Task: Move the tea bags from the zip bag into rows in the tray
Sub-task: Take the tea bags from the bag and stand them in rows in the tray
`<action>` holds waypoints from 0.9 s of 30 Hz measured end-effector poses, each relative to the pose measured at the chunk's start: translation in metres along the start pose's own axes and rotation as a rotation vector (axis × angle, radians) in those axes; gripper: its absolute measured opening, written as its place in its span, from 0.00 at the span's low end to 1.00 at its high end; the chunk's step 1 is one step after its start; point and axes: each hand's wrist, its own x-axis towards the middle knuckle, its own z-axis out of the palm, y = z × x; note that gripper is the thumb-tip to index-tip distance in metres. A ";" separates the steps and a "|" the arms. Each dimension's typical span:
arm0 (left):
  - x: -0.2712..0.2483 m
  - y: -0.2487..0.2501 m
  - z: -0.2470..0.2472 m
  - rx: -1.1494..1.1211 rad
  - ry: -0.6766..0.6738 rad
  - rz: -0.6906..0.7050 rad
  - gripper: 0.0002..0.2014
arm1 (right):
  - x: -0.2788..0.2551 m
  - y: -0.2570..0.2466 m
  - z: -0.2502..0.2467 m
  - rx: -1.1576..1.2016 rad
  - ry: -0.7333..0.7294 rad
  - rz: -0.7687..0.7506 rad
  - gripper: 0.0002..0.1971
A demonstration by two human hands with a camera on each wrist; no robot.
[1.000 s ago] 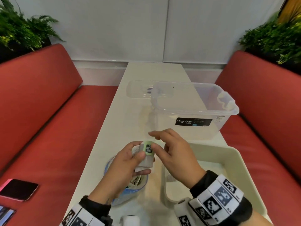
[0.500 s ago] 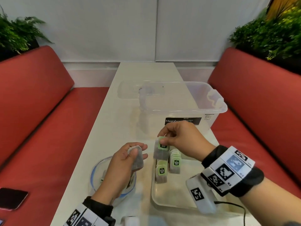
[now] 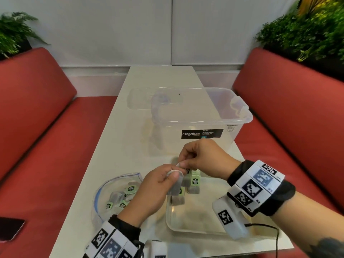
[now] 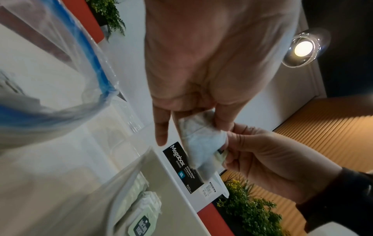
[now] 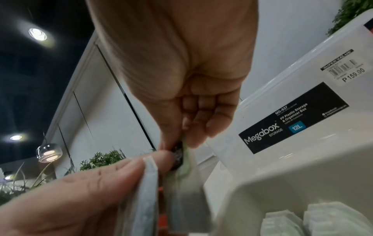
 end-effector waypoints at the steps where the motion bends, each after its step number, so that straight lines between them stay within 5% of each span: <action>1: 0.000 0.000 0.002 0.021 0.003 -0.013 0.09 | 0.000 0.002 0.000 -0.006 -0.020 0.008 0.08; 15: -0.023 -0.015 -0.014 -0.051 0.181 -0.060 0.09 | 0.024 0.047 0.023 -0.557 -0.357 0.202 0.07; 27: -0.038 -0.015 -0.009 -0.131 0.065 -0.172 0.11 | 0.028 0.064 0.034 -0.683 -0.297 0.177 0.11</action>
